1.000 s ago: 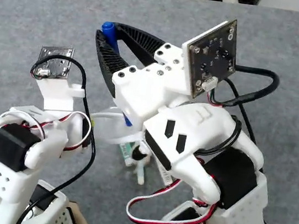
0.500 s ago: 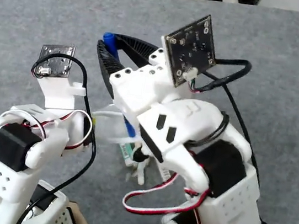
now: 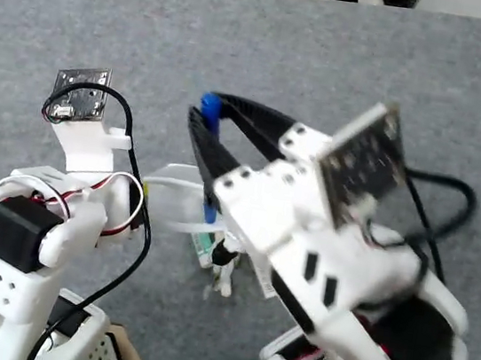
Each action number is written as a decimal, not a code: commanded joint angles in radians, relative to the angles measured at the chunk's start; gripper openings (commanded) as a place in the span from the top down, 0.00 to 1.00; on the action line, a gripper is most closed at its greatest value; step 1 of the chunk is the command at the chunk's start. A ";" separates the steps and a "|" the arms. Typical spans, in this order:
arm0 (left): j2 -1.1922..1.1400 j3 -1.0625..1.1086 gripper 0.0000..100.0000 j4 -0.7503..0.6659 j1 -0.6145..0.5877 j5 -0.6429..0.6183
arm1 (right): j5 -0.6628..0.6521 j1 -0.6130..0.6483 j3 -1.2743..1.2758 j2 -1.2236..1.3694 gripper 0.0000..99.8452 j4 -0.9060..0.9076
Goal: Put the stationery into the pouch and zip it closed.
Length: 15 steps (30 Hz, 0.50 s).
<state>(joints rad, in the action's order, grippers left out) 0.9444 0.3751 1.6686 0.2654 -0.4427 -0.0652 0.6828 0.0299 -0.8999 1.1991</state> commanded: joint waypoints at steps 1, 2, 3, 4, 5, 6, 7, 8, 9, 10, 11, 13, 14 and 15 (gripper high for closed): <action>0.005 -0.062 0.97 -0.020 -0.016 -0.009 | -0.014 -0.014 -0.001 -0.036 0.99 0.066; 0.005 -0.062 0.97 -0.020 -0.016 -0.009 | -0.031 -0.014 -0.001 -0.048 0.99 0.083; 0.005 -0.062 0.97 -0.021 -0.016 -0.009 | -0.054 -0.014 -0.001 -0.059 0.99 0.100; 0.005 -0.062 0.97 -0.021 -0.016 -0.009 | -0.077 -0.012 -0.001 -0.070 0.99 0.118; 0.005 -0.062 0.97 -0.021 -0.016 -0.009 | -0.094 -0.012 -0.001 -0.079 0.99 0.138; 0.005 -0.062 0.97 -0.021 -0.016 -0.009 | -0.107 -0.012 -0.001 -0.088 0.99 0.158; 0.005 -0.062 0.97 -0.021 -0.016 -0.009 | -0.118 -0.011 -0.001 -0.094 0.99 0.178; 0.005 -0.062 0.97 -0.023 -0.016 -0.011 | -0.129 -0.009 -0.001 -0.101 0.99 0.198; 0.005 -0.062 0.97 -0.023 -0.016 -0.011 | -0.140 -0.009 0.004 -0.104 0.99 0.210; 0.005 -0.062 0.97 -0.023 -0.016 -0.011 | -0.146 -0.009 0.015 -0.107 0.99 0.213; 0.005 -0.062 0.97 -0.023 -0.016 -0.011 | -0.150 -0.009 0.035 -0.111 0.99 0.213; 0.005 -0.062 0.97 -0.025 -0.016 -0.011 | -0.163 -0.009 0.088 -0.122 0.99 0.212; 0.005 -0.062 0.97 -0.025 -0.016 -0.011 | -0.167 -0.008 0.120 -0.125 0.99 0.207; 0.005 -0.062 0.97 -0.023 -0.016 -0.011 | -0.170 -0.008 0.157 -0.128 0.99 0.189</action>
<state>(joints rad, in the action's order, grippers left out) 0.9444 0.3751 1.6686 0.2624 -0.4427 -0.2202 0.6828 0.1235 -1.0226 1.4078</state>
